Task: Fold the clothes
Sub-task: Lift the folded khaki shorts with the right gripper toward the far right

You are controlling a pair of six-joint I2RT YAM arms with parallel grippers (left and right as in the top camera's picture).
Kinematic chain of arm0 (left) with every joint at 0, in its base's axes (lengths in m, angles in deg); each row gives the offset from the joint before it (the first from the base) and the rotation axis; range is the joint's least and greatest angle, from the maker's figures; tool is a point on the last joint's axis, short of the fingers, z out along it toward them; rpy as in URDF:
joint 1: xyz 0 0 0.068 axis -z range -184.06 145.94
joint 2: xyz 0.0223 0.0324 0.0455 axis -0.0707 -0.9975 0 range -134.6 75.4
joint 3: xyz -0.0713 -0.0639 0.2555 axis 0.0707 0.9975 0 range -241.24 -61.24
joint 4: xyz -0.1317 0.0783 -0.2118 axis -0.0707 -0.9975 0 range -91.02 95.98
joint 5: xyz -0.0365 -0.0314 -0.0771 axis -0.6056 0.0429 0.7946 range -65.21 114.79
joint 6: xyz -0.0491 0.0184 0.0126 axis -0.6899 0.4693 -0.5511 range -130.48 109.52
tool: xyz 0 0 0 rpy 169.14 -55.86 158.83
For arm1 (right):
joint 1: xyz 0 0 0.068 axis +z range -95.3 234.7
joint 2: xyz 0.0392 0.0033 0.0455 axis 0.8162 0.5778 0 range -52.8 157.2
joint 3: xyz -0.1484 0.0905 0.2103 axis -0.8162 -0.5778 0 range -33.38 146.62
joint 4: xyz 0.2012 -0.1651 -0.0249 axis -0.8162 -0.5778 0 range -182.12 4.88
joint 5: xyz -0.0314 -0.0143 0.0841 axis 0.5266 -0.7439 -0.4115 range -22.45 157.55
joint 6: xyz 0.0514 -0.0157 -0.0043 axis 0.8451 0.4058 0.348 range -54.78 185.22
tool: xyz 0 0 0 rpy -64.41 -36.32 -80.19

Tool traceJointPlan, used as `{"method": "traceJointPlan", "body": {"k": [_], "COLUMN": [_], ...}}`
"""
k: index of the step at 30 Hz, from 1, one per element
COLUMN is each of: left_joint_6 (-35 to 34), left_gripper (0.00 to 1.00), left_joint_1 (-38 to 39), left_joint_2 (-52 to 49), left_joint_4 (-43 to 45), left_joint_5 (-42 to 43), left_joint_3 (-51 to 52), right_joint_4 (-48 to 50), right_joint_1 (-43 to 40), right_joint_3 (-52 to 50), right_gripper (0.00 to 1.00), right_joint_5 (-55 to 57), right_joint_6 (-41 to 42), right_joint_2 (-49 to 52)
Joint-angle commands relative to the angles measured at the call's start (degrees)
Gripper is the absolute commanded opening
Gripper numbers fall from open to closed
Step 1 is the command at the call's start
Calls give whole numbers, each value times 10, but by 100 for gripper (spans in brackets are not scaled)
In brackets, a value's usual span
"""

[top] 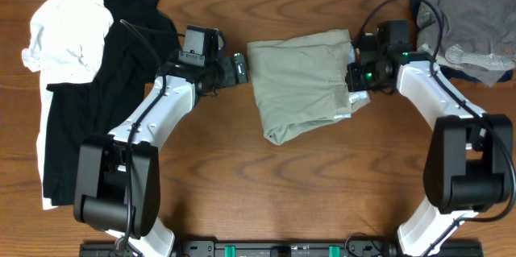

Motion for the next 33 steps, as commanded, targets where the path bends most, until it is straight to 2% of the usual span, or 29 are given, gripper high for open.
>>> {"method": "traceJointPlan", "body": {"k": [1, 4, 6, 8, 10, 27, 31, 33], "left_joint_6": [8, 8, 8, 8, 8, 8, 8, 8], "left_gripper": [98, 98, 98, 98, 98, 98, 98, 98], "left_joint_1": [-1, -1, -1, -1, -1, -1, -1, -1], "left_joint_2": [15, 15, 15, 15, 15, 15, 15, 15], "left_joint_4": [-2, -2, -2, -2, -2, -2, -1, -1], "left_joint_5": [-8, -8, -8, -8, -8, -10, -14, -14], "left_joint_3": [-7, -7, -7, -7, -7, -7, -7, -7], "right_joint_4": [-14, -18, -13, -2, 11, 53, 46, 42], "right_joint_1": [-4, -4, -2, -1, 0, 22, 40, 50], "right_joint_3": [-4, -4, -4, -4, -4, -4, -4, -4], "right_gripper": [44, 73, 86, 92, 94, 86, 69, 50], "right_joint_5": [14, 14, 19, 38, 44, 63, 49, 36], "right_joint_6": [-49, -89, -118, -122, -122, -110, -73, -32], "right_joint_2": [-10, -10, -9, -6, 0, 78, 85, 86]}}
